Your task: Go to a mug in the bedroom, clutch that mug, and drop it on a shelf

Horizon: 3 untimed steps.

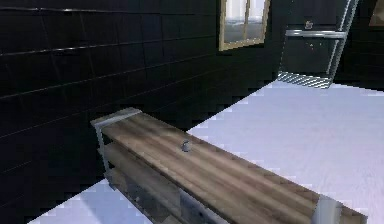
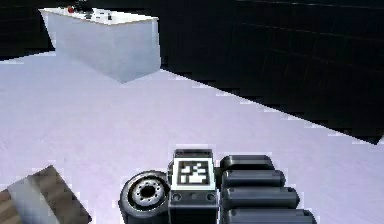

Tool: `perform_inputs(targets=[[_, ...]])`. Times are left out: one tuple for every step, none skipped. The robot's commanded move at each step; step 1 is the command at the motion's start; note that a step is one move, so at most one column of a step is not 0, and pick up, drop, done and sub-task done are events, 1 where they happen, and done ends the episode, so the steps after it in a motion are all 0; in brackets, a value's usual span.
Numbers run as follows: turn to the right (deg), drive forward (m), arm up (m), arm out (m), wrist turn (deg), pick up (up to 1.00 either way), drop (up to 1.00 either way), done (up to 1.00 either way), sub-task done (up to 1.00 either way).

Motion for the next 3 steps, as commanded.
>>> perform_inputs(targets=[[45.0,0.0,0.0,0.0,0.0,0.0,0.0,0.0,0.0],[3.0,0.0,0.0,0.0,0.0,0.0,0.0,0.0,0.0],[-45.0,0.0,0.0,0.0,0.0,0.0,0.0,0.0,0.0]])
